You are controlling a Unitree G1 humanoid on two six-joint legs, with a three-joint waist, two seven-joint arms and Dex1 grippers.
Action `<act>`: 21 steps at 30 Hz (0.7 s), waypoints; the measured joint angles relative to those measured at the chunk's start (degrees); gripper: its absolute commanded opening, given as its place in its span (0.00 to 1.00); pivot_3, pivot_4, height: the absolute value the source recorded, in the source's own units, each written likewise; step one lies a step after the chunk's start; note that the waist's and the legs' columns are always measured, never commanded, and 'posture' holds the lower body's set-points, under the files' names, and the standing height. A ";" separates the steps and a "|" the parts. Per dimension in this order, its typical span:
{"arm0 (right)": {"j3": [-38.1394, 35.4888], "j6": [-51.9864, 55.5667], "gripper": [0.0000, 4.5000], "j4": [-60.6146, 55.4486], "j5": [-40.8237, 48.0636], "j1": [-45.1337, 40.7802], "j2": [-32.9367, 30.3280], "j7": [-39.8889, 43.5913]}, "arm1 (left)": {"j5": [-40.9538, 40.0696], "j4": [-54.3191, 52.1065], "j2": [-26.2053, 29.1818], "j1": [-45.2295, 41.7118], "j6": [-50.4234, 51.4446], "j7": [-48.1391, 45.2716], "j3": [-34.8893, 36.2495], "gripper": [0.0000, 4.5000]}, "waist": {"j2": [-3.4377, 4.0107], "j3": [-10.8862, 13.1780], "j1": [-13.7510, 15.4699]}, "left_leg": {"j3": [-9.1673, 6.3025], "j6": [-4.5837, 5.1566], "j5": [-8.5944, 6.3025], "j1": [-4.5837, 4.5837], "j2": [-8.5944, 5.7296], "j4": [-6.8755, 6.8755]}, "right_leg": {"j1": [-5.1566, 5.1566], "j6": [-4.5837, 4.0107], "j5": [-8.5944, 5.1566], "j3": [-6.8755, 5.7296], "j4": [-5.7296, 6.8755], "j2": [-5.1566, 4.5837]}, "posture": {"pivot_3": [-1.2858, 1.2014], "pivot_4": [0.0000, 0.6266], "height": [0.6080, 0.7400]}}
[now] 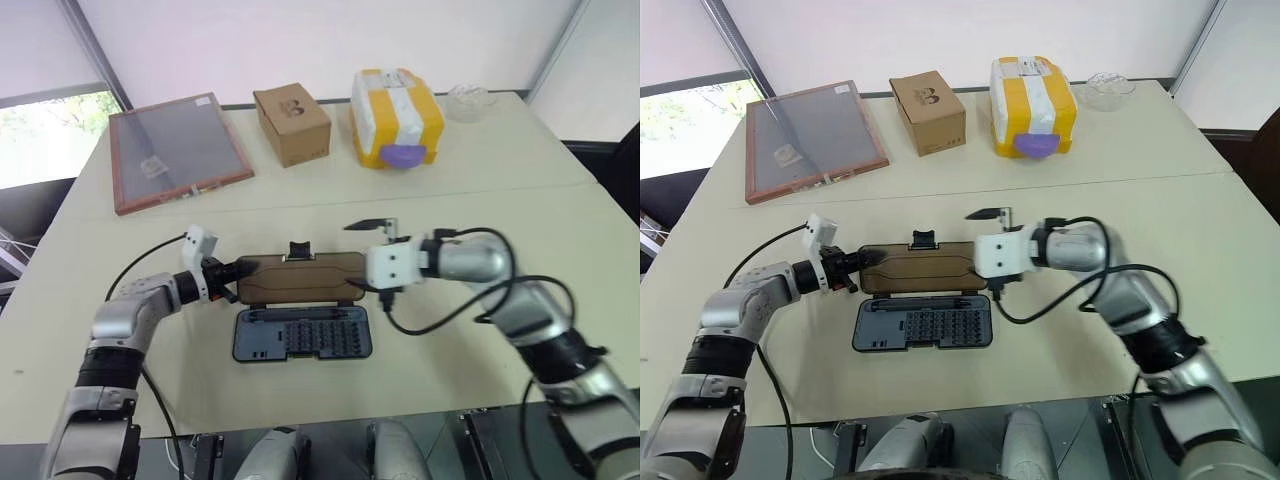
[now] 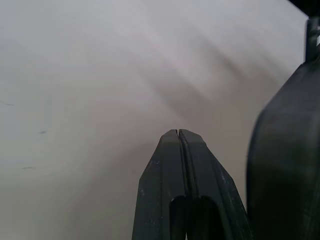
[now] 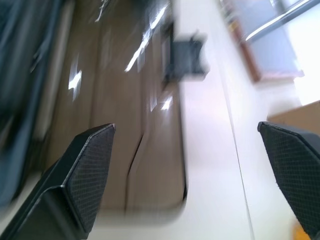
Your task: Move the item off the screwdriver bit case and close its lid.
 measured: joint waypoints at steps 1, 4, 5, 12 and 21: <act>-3.31 4.83 0.98 -2.91 2.42 0.69 -2.93 2.09 | -1.01 -0.61 0.26 0.03 1.29 -0.66 0.89 0.00 | -0.04 0.01 -0.06 | -0.01 0.00 0.00 0.01 0.01 0.00 | 0.01 0.00 0.00 0.00 -0.01 0.01 | 0.52 0.24 1.00; -14.32 19.89 0.98 -11.86 11.91 5.63 -11.83 8.63 | -6.57 -5.56 1.98 0.11 7.96 -3.71 2.20 0.00 | -0.14 0.07 -0.05 | -0.05 0.01 -0.01 0.02 0.08 -0.06 | 0.07 0.00 0.00 -0.01 -0.08 0.02 | 0.52 0.24 1.00; -16.96 23.47 0.98 -13.32 14.13 6.78 -13.09 9.62 | -8.27 -7.82 3.07 0.29 10.31 -5.09 2.41 0.00 | -0.19 0.10 -0.19 | -0.05 0.01 -0.01 0.03 0.10 -0.06 | 0.08 0.00 0.00 -0.01 -0.08 0.02 | 0.52 0.24 1.00; -25.32 35.71 0.98 -14.57 21.81 6.32 -15.25 6.94 | -7.71 -26.58 23.15 10.20 12.31 -23.59 -8.93 0.00 | 0.04 0.25 -0.64 | 0.30 0.00 -0.02 0.17 0.32 -0.28 | 0.05 -0.01 -0.01 0.07 -0.15 -0.01 | 0.52 0.24 1.00; -9.63 45.89 0.98 -24.43 30.95 2.13 3.64 -7.81 | -8.20 -8.16 7.13 -11.56 10.86 -8.88 0.42 0.00 | -0.42 0.52 2.56 | 0.09 -0.08 0.04 0.07 0.23 0.14 | 0.18 -0.13 0.10 -0.11 -0.09 0.01 | 0.52 0.24 1.00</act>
